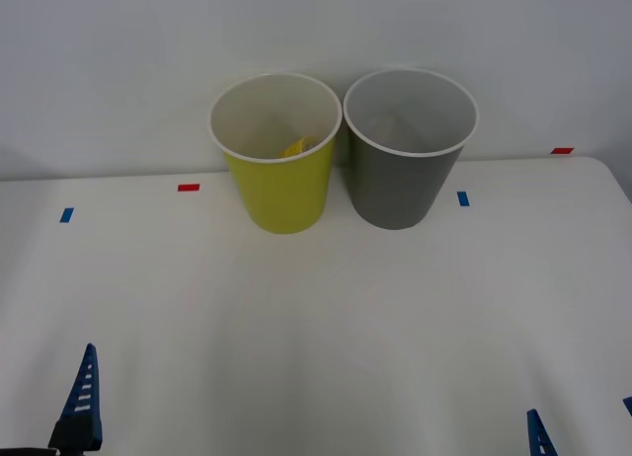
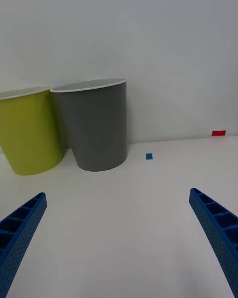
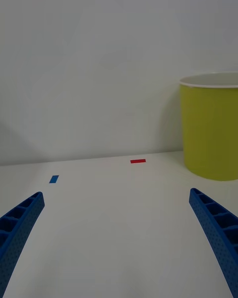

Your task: Put cans in the gray bin and PET bottles in the light green bin.

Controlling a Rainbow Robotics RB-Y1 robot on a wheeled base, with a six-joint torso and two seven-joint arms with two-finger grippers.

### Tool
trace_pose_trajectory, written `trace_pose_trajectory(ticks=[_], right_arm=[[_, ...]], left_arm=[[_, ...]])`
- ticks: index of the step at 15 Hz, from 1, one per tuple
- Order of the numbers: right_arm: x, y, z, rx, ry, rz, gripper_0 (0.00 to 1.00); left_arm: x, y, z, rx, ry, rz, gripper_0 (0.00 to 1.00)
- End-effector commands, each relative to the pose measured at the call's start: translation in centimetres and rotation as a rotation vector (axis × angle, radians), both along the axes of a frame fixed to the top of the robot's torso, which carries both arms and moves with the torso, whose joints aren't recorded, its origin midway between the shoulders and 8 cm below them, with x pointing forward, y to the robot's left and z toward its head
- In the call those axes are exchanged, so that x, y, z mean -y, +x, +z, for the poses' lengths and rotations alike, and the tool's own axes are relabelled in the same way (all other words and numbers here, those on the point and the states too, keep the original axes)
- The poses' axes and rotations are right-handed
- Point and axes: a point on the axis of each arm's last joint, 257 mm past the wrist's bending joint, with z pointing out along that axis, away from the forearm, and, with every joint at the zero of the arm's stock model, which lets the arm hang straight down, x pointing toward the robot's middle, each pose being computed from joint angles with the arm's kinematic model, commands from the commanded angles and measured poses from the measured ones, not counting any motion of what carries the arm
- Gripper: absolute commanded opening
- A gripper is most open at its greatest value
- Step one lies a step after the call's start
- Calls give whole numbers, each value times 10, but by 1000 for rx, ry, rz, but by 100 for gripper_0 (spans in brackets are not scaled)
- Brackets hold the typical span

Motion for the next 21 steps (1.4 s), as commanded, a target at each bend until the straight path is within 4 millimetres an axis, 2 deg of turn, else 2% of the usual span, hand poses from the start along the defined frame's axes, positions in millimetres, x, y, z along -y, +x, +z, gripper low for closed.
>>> trace_pose_trajectory(ticks=[1,4,10,21], right_arm=[[0,0,0,0,0,0,100],[0,0,0,0,0,0,100],[0,0,0,0,0,0,100],[0,0,0,0,0,0,100]], left_arm=[[5,-30,-8,-28,-10,11,100],[2,-43,-15,-59,-4,29,100],[11,-68,-32,-66,-29,29,100],[12,-72,-35,-82,-19,28,100]])
